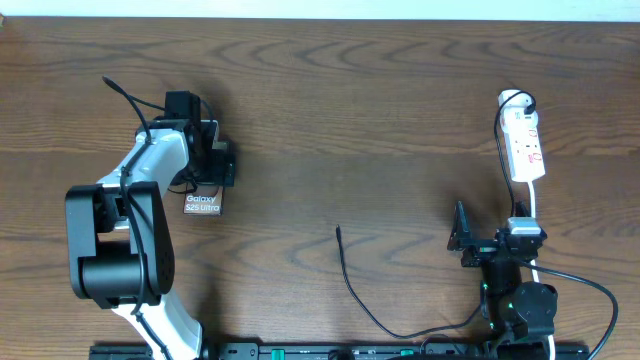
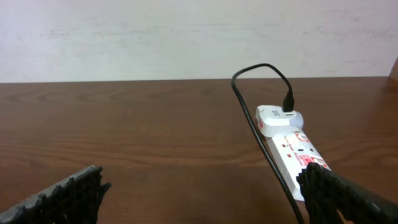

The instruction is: Plug charger to phone and switch on socket

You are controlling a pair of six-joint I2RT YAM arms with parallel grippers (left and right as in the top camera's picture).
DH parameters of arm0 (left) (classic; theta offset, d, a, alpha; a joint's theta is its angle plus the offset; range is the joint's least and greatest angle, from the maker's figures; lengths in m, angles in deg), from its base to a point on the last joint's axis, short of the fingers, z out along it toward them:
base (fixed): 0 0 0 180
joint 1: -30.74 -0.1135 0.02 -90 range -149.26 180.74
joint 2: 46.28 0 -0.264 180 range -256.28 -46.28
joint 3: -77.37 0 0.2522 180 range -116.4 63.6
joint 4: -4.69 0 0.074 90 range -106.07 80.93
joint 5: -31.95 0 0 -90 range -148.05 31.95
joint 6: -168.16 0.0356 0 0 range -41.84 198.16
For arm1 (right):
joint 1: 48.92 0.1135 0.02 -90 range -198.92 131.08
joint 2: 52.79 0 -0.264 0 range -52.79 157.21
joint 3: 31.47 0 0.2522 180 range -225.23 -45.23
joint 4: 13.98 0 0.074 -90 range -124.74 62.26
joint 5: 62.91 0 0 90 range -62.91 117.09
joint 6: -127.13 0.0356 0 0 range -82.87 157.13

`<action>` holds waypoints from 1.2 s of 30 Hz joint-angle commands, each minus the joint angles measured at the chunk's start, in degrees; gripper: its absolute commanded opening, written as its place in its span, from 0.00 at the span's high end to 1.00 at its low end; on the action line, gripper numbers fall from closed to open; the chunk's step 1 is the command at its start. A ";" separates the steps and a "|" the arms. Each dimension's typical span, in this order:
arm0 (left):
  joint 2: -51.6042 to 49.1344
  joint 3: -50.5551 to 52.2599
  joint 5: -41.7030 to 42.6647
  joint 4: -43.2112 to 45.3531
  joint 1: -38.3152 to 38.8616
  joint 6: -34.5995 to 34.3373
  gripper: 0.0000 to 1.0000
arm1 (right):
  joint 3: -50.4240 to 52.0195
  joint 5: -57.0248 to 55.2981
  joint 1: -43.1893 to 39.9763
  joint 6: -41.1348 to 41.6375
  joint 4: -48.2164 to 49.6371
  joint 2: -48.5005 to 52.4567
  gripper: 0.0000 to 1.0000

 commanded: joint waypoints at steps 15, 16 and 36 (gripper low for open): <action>-1.64 2.01 -1.36 0.00 0.13 0.74 0.14 | 0.09 0.13 -0.31 0.74 -0.22 -0.09 0.01; -1.64 2.01 -1.36 0.00 0.13 0.76 0.15 | 0.09 0.13 -0.31 0.74 -0.22 -0.09 0.01; -1.64 2.01 -1.36 0.00 0.13 0.76 0.21 | 0.09 0.11 -0.31 0.74 -0.22 -0.09 0.01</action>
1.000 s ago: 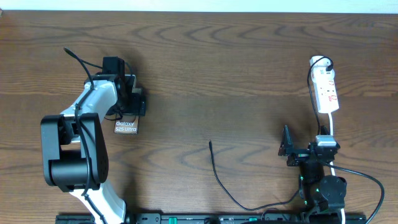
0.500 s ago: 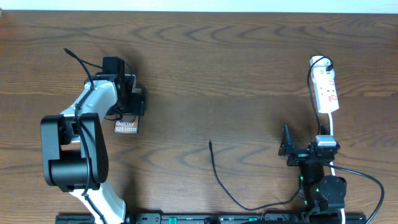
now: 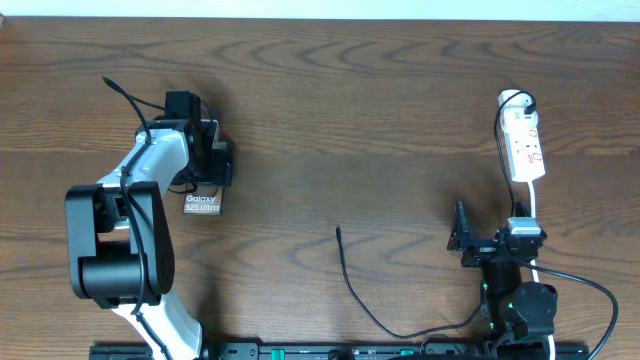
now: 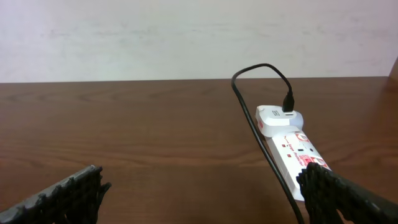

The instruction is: Plug charger to phone and switch on socket

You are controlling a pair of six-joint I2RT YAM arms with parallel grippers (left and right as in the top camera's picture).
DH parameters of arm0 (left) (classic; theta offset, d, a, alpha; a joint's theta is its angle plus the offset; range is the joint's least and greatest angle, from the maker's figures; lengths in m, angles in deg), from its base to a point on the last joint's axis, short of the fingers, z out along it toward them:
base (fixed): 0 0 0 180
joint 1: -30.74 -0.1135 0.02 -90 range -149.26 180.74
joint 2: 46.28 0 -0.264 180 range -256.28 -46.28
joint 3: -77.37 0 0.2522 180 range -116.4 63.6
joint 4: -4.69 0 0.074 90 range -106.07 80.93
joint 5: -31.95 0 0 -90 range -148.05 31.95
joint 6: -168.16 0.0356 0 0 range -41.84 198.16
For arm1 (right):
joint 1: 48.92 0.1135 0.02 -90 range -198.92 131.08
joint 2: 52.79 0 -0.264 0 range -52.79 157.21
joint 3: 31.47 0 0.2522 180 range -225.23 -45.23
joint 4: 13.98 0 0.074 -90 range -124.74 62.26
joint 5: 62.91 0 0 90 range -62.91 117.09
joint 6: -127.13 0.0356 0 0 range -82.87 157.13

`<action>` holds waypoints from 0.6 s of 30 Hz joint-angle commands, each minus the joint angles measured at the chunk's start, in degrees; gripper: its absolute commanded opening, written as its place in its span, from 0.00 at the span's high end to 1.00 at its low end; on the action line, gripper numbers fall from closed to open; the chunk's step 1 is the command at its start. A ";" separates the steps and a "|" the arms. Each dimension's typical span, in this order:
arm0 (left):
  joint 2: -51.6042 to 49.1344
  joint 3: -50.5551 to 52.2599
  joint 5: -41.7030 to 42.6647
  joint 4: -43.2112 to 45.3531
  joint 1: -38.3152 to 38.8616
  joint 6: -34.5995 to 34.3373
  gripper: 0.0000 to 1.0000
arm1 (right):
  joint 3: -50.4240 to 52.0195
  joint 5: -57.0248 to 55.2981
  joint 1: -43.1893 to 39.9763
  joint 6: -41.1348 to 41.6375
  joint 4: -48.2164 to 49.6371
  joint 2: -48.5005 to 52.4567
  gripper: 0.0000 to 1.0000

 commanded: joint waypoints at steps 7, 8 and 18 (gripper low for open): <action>-1.64 2.01 -1.33 -0.15 0.13 0.76 0.22 | 0.09 0.11 -0.31 0.74 -0.22 -0.09 0.01; -1.64 2.01 -1.33 -0.15 0.13 0.76 0.22 | 0.09 0.11 -0.31 0.74 -0.22 -0.09 0.01; -1.64 2.01 -1.33 -0.15 0.13 0.76 0.25 | 0.09 0.11 -0.31 0.74 -0.22 -0.09 0.01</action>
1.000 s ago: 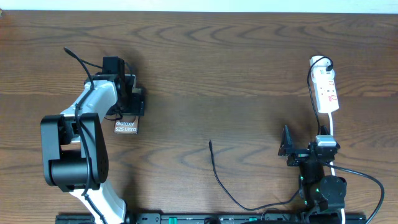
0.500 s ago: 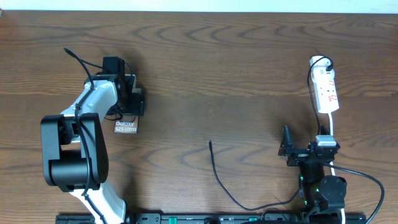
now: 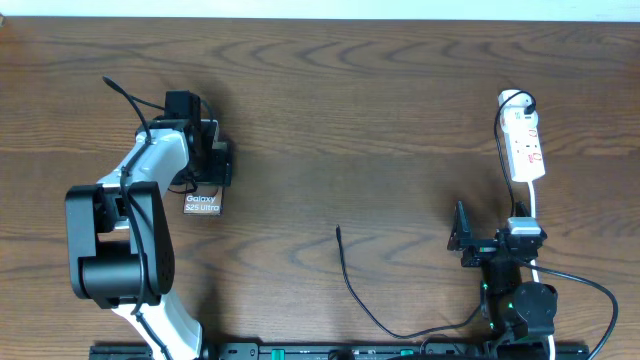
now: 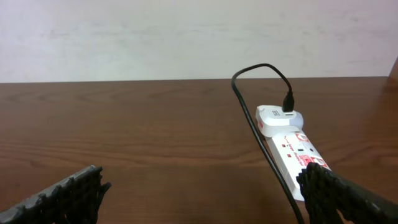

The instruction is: Plug charger to phone and switch on socket

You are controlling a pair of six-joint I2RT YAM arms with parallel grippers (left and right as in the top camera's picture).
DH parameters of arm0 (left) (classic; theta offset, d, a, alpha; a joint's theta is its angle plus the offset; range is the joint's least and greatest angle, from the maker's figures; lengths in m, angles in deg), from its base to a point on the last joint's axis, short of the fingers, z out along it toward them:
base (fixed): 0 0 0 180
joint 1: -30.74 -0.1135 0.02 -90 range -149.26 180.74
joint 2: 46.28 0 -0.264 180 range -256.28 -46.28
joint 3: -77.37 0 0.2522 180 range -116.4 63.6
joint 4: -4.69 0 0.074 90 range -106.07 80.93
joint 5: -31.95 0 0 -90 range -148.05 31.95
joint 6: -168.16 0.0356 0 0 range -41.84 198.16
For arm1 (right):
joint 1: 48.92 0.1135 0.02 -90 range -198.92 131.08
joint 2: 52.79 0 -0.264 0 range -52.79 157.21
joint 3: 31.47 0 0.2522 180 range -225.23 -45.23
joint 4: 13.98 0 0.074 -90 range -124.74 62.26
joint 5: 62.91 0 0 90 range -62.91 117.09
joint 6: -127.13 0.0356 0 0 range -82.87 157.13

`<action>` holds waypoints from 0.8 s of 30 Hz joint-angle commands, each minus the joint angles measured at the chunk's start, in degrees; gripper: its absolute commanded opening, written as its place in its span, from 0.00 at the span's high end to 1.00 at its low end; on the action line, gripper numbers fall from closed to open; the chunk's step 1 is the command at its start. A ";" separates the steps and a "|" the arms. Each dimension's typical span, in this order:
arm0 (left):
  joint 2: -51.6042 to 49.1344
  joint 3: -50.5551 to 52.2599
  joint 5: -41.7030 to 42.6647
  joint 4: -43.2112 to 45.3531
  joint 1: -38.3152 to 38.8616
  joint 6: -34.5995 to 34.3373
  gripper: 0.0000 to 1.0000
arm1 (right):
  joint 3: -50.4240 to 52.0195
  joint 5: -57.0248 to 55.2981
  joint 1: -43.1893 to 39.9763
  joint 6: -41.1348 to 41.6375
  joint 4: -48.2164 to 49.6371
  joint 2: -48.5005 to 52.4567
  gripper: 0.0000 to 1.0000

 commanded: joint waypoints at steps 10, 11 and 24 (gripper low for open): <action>-1.64 2.01 -1.33 -0.15 0.13 0.76 0.26 | 0.09 0.11 -0.31 0.74 -0.20 -0.09 0.01; -1.64 2.01 -1.33 -0.15 0.13 0.76 0.27 | 0.09 0.11 -0.31 0.74 -0.20 -0.09 0.01; -1.64 2.01 -1.33 -0.15 0.13 0.74 0.30 | 0.09 0.11 -0.31 0.74 -0.20 -0.09 0.01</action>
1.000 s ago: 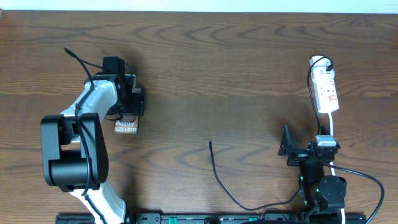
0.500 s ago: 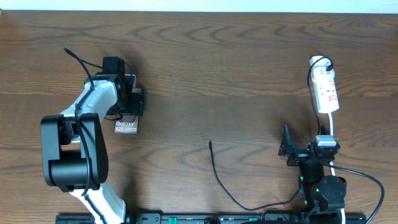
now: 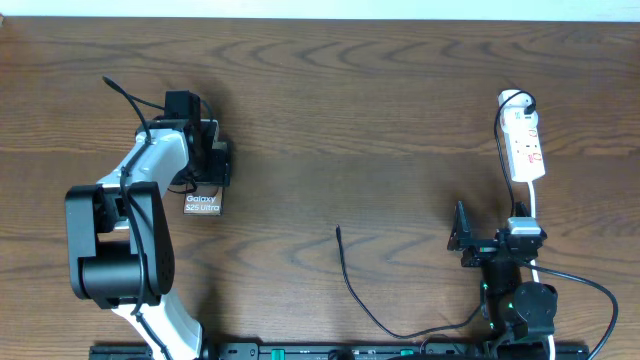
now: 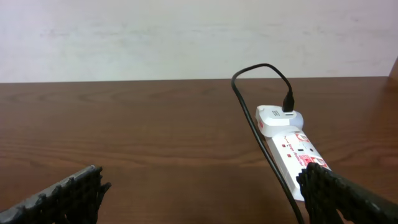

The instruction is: Plug charger to phone and switch on socket

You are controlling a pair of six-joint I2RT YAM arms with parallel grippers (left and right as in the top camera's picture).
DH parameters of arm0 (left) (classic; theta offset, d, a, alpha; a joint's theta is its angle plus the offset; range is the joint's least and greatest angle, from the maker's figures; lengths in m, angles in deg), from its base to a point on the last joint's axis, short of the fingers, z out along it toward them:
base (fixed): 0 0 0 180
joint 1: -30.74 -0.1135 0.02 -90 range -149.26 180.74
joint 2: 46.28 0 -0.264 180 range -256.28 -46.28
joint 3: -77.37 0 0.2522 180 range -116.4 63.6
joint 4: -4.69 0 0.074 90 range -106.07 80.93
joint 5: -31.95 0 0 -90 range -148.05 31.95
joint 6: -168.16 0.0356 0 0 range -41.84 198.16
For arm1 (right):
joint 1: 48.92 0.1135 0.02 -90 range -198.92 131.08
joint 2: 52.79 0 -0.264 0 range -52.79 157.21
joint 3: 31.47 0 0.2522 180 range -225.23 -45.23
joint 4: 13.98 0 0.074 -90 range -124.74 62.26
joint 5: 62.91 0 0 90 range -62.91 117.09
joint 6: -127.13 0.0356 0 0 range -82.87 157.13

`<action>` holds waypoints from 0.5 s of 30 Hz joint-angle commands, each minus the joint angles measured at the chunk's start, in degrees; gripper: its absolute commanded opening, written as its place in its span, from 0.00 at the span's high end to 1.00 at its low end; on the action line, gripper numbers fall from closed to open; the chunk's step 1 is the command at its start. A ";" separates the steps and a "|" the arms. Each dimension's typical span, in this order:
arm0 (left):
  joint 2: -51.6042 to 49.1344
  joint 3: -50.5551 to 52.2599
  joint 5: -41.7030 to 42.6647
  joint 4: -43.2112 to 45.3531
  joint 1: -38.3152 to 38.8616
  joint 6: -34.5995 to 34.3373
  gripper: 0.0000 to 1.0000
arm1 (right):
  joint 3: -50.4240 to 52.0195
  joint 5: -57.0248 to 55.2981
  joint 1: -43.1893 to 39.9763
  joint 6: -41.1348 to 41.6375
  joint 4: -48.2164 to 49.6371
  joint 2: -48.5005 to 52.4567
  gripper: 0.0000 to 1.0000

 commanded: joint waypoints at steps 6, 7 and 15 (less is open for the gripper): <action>-1.70 2.01 -1.36 -0.13 0.13 0.76 0.33 | 0.09 0.11 -0.31 0.74 -0.20 -0.09 0.01; -1.70 2.01 -1.36 -0.13 0.13 0.76 0.33 | 0.09 0.13 -0.31 0.74 -0.20 -0.09 0.01; -1.70 2.01 -1.36 -0.13 0.13 0.74 0.39 | 0.09 0.13 -0.31 0.74 -0.20 -0.09 0.01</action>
